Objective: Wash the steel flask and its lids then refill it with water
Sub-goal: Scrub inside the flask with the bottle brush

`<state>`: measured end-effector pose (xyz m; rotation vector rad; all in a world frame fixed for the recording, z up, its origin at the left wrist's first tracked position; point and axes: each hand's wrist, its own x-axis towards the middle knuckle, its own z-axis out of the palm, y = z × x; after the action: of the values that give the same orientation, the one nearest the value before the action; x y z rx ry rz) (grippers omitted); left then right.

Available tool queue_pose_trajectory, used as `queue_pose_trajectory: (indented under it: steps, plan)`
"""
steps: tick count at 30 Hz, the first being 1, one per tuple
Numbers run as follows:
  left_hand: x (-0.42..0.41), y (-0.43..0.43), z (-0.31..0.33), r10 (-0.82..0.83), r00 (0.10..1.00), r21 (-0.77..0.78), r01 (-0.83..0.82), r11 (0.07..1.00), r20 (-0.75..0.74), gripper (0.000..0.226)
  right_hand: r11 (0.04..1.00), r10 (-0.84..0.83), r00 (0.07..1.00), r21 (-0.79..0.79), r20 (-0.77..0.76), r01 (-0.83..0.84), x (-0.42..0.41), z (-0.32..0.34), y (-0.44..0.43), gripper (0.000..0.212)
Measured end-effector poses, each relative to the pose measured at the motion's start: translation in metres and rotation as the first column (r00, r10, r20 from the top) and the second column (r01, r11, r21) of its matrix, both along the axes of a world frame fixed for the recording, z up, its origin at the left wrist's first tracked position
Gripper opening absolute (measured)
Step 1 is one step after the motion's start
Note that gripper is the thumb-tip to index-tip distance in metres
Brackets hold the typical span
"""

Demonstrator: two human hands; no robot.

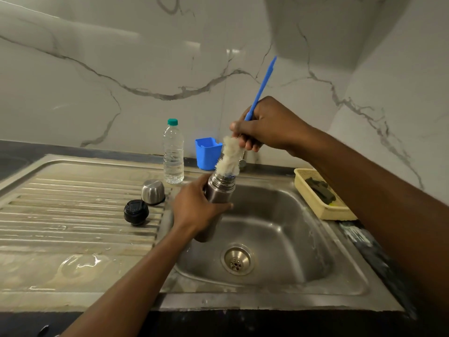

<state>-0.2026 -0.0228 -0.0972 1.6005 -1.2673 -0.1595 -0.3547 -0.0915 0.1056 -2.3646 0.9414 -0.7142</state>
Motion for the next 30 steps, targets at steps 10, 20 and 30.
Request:
queue_pose_trajectory:
  steps: [10, 20, 30]
  plan:
    - [-0.007, 0.001, -0.006, -0.070, 0.996, -0.019, 0.069, 0.997, -0.062, 0.077, 0.994, 0.110, 0.980, 0.013, -0.163, -0.110, -0.005, 0.003, 0.002, 0.024]
    - [-0.016, -0.001, -0.004, -0.080, 0.996, -0.095, 0.076, 0.993, -0.041, 0.073, 0.988, 0.142, 0.952, -0.014, -0.271, -0.152, -0.017, -0.033, 0.005, 0.021]
    - [-0.011, -0.001, -0.004, -0.046, 0.998, -0.060, 0.044, 0.997, -0.032, 0.071, 0.991, 0.055, 0.972, -0.105, -0.230, -0.081, -0.008, -0.033, 0.003, 0.032]
